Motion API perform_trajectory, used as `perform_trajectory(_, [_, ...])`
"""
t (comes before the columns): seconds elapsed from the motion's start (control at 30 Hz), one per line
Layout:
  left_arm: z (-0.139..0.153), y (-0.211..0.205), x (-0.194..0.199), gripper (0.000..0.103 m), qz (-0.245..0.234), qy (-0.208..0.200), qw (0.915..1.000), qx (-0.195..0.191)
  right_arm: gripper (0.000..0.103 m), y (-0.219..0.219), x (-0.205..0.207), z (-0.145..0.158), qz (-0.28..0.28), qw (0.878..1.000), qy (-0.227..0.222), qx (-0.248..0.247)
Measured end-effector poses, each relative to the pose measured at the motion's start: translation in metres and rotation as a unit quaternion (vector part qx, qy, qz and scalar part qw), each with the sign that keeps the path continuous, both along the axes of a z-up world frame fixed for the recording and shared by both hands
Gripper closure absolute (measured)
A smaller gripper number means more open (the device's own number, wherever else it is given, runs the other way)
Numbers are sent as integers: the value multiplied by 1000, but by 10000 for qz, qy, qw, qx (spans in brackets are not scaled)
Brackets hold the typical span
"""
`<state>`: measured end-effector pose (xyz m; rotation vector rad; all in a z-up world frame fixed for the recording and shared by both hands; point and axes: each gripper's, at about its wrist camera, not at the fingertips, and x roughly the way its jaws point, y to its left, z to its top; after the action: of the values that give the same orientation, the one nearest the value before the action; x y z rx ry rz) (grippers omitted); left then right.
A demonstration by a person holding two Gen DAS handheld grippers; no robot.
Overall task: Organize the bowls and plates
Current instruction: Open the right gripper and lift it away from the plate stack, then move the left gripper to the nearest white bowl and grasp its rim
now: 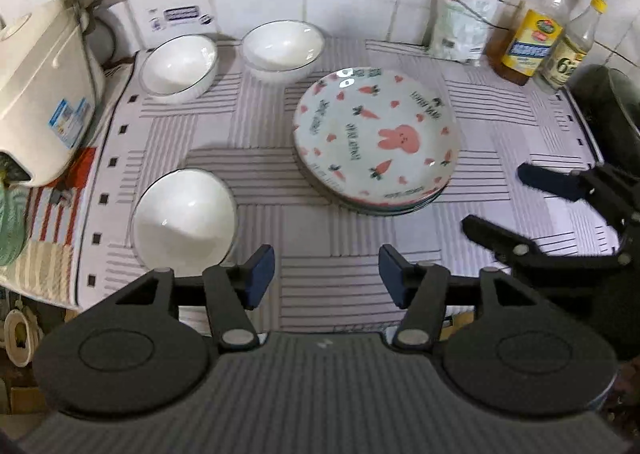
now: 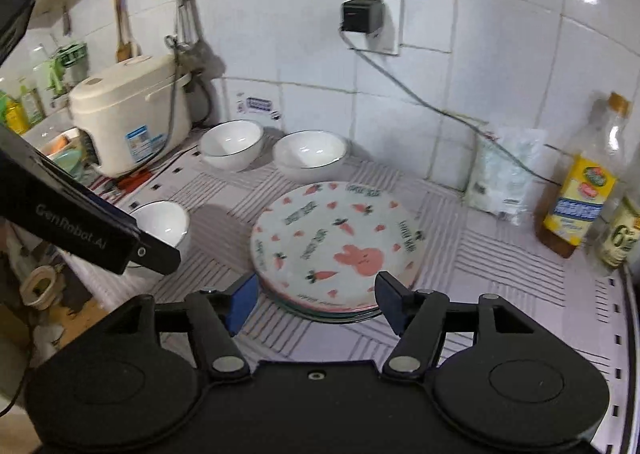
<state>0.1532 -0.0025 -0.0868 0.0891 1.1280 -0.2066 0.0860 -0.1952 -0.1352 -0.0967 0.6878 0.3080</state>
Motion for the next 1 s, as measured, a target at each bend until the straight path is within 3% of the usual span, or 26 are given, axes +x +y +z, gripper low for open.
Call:
perform_trajectory(0.1, [-1,14,-6,41,102,-42,9999,30,28,3,0,1,89,10000,-16,30])
perform_trajectory(0.17, [-3,24,-8,39,171,-63,9998,51,18,7,-1,1,62,10000,-46,-28])
perform_trajectory(0.5, [-23,78,-11,38,650,-7,9977,204,16,36,-3,-13,175,9998,-77,-68])
perform_trajectory(0.73, [-30,110,-11,25,860,-181,9955,355,15,71,1,-33,647,9979,40,-38])
perform_trajectory(0.87, [-36,123,-8,9,902,-382,9947,305,15,90,6,-42,992,9948,89,201])
perform_trajectory(1.0, [-49,129,0,8,917,-498,9937,404,15,108,10,-64,1304,9909,-21,318])
